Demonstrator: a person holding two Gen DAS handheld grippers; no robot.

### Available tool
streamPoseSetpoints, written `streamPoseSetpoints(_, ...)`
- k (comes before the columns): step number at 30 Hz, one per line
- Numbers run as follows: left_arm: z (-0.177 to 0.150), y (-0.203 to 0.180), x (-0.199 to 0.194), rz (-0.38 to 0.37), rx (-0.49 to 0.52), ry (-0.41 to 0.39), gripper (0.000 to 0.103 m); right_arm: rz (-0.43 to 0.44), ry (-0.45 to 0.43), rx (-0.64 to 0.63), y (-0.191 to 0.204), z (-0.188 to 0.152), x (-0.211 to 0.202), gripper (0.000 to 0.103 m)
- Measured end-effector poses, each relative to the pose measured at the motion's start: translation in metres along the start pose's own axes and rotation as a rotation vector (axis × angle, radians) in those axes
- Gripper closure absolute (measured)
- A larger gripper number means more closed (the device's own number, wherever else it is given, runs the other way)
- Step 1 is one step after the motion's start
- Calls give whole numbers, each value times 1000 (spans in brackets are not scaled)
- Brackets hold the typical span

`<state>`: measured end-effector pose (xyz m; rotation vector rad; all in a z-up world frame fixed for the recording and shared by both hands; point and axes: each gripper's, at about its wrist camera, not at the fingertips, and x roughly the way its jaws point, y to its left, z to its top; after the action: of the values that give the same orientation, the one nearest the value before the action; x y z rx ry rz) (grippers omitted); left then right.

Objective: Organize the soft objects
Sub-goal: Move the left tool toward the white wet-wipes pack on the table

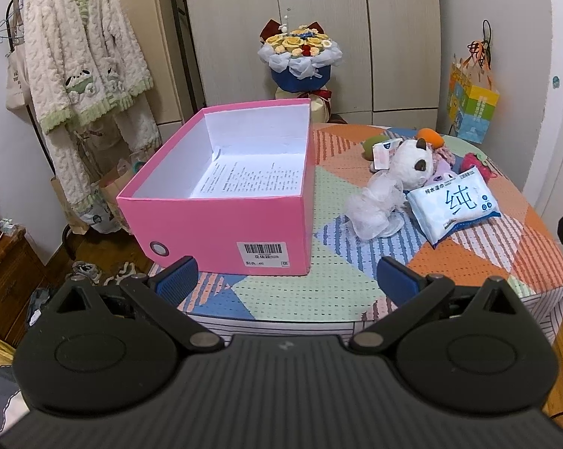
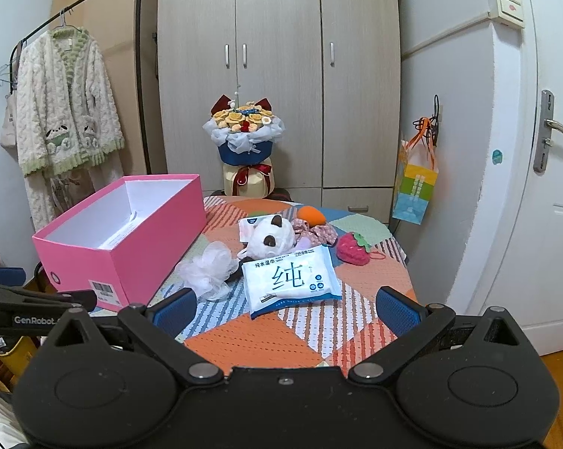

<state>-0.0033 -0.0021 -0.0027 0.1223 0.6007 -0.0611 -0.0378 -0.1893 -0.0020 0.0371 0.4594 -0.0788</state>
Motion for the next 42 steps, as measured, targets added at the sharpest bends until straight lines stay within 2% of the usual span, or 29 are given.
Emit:
streamPoseSetpoints(29,-2,-10,2,-6,35,2,0,-7,6,2,-9,-3,6,0)
streamPoseSetpoints(36,5,-20,7,-81,25,-15,0,29,-21,-33,-16,1,5,0)
streamPoseSetpoints(42,14,-41,14,-128,37,-50,2,66,-27,-48,-28,2,21,0)
